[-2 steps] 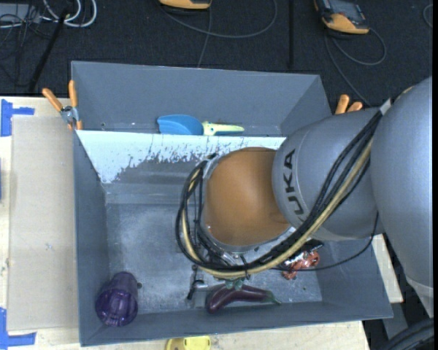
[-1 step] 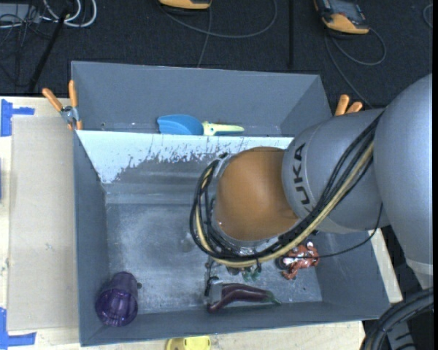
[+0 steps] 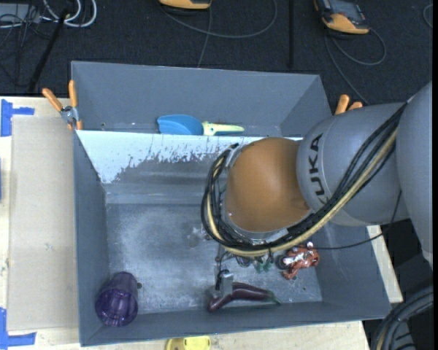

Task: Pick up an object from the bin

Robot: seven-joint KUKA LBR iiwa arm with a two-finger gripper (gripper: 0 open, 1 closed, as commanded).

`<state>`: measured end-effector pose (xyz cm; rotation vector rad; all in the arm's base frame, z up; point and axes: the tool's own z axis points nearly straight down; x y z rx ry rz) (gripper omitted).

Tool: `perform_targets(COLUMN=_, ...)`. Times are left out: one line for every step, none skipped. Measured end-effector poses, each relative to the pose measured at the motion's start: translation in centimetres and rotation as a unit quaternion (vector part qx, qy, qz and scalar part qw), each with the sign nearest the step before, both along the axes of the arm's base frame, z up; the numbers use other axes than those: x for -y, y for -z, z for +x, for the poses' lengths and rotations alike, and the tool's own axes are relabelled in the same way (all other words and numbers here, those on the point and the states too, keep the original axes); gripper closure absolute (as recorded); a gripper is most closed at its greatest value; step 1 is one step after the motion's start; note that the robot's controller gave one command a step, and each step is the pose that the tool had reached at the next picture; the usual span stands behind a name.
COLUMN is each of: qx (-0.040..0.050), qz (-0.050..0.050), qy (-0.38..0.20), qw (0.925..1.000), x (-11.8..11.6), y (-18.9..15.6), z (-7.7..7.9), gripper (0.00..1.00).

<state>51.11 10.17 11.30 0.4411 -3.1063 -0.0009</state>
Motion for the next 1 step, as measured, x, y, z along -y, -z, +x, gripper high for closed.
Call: perform_targets(qx=0.003, qz=0.001, qy=0.057, qw=0.9984, x=4.99, y=1.34, z=-1.39, gripper=0.0)
